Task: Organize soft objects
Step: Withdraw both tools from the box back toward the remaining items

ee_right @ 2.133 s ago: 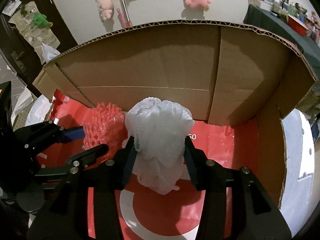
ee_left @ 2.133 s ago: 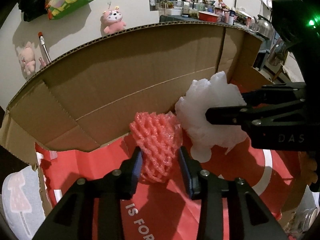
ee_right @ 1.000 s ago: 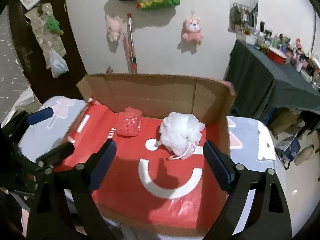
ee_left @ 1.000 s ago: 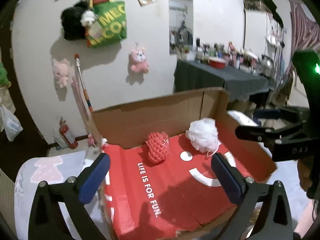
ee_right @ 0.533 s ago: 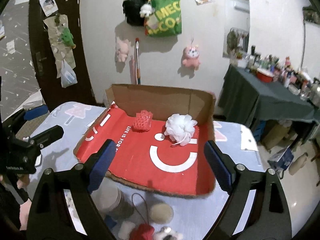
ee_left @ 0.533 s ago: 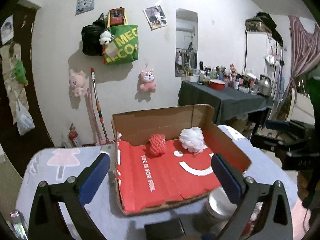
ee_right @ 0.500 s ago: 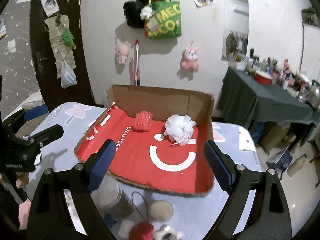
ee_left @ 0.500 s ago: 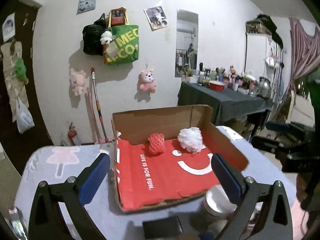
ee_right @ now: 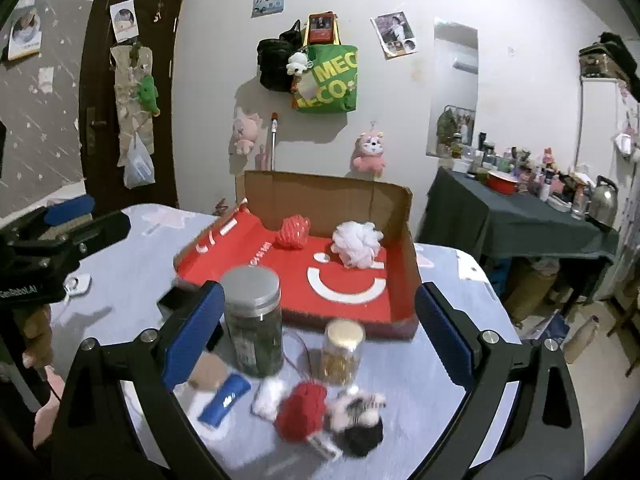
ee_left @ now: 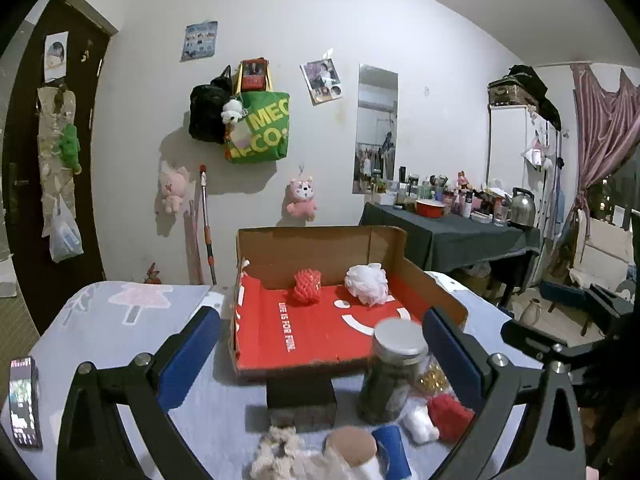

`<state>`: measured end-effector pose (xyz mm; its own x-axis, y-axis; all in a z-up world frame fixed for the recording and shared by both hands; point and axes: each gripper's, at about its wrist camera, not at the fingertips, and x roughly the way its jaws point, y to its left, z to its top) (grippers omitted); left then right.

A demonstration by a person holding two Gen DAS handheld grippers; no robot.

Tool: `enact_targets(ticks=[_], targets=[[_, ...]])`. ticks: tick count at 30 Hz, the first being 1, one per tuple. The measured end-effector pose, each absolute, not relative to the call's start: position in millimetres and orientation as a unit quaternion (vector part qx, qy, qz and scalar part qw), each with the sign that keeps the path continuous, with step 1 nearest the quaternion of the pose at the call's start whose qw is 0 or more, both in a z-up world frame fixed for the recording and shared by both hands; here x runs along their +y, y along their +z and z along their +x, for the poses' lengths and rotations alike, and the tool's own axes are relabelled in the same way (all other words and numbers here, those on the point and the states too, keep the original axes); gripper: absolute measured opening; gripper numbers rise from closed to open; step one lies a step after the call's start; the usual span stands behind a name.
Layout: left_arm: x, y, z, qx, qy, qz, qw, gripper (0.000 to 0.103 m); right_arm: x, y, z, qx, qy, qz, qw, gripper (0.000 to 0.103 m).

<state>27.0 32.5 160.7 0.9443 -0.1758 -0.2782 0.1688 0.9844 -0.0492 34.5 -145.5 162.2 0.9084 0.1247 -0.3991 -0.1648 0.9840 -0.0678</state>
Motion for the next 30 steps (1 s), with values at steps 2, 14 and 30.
enact_targets(ticks=[2,14,30], targets=[[31.3,151.3,20.2,0.140,-0.085,-0.012,0.987,0.103,-142.5,150.9,25.1,0.197,0.065,-0.052,0.977,0.097],[29.4,73.9,17.4,0.208,-0.076,-0.006,0.975,0.103,-134.6,70.2,12.4,0.226,0.027,-0.064,0.972,0.097],[56.6,35.6,37.4,0.285,-0.057,-0.010,0.957,0.103,-127.7,33.3,26.4,0.262,0.025,-0.079,0.962,0.097]])
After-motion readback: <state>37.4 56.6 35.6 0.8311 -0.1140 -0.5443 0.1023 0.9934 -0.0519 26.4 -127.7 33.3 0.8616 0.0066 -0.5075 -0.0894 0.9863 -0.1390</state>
